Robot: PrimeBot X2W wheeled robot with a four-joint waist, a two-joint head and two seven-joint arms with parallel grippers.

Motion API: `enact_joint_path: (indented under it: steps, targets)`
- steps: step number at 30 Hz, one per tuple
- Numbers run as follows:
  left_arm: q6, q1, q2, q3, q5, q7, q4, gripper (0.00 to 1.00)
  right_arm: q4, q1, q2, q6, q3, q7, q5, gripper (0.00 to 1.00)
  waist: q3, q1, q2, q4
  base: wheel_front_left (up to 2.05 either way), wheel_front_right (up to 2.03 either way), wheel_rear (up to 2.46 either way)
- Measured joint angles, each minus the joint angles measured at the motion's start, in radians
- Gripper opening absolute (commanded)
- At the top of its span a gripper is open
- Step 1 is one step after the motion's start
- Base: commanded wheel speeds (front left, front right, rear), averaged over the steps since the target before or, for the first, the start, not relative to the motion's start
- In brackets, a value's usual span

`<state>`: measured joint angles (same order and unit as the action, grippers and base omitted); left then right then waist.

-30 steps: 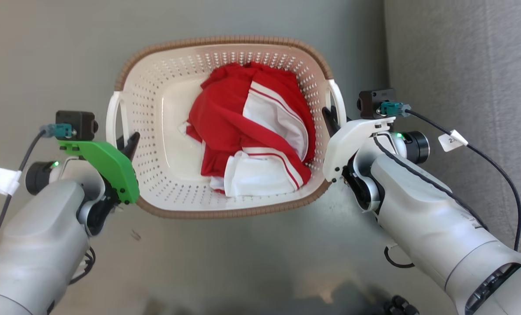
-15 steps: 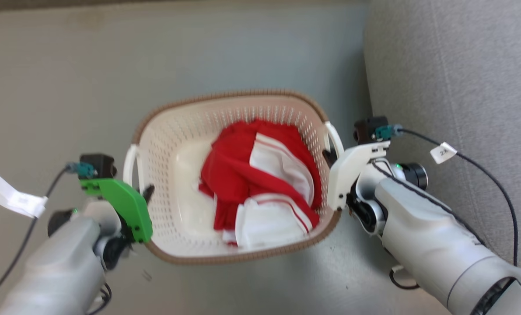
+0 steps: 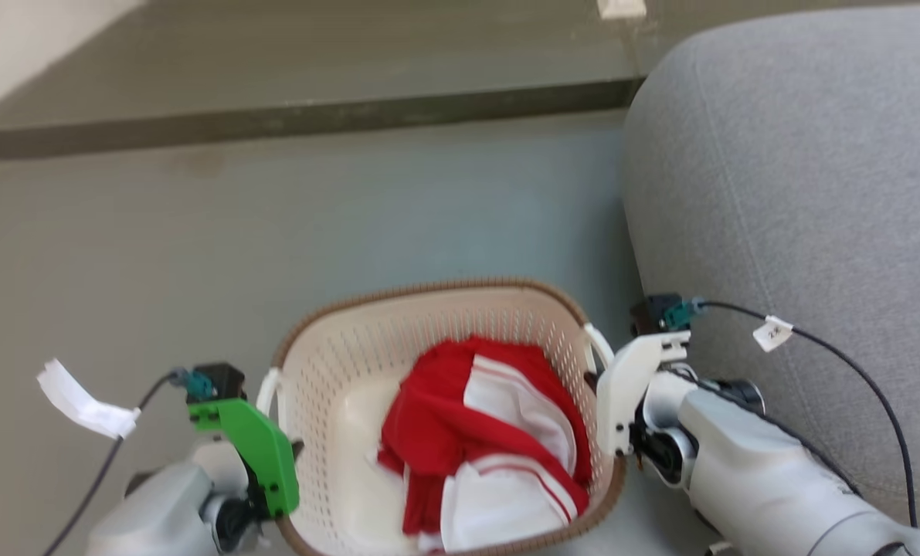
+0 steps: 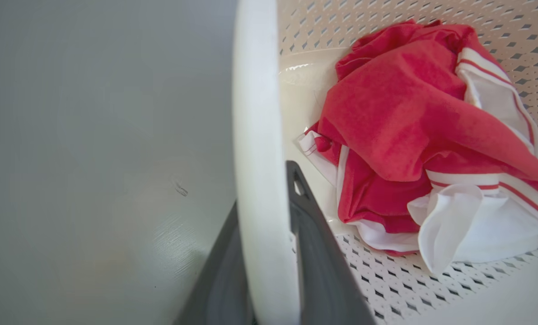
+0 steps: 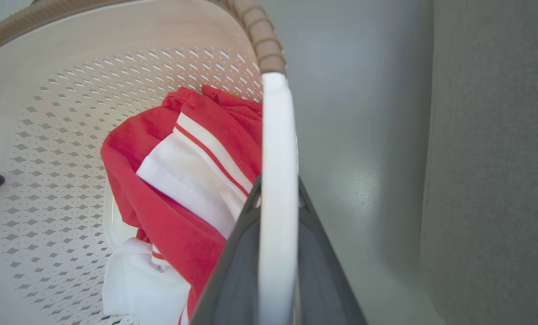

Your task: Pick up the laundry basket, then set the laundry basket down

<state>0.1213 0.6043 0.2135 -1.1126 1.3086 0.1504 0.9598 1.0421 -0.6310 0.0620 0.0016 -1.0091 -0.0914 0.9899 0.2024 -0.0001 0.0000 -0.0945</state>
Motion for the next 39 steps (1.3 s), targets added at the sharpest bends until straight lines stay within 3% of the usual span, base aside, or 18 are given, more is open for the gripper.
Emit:
enact_joint_path:
  steps: [4,13,39]
  targets:
    - [0.0,-0.037,-0.023,-0.006,0.018,0.043,0.025,0.0,0.022,0.031,0.0,0.02,-0.014,-0.046,0.013,0.0,-0.07,0.0,0.0,-0.002,0.0,0.0,0.0]
    - [0.0,-0.035,-0.032,-0.002,0.035,0.065,0.041,0.0,0.021,0.026,0.002,0.023,-0.025,-0.068,0.025,0.0,-0.133,0.0,0.0,-0.009,0.0,0.0,0.0]
    - [0.0,-0.031,-0.041,-0.011,0.038,0.086,0.063,0.0,0.026,0.012,0.002,0.024,-0.06,-0.087,0.05,0.0,-0.126,0.0,0.0,-0.02,0.0,0.0,0.0]
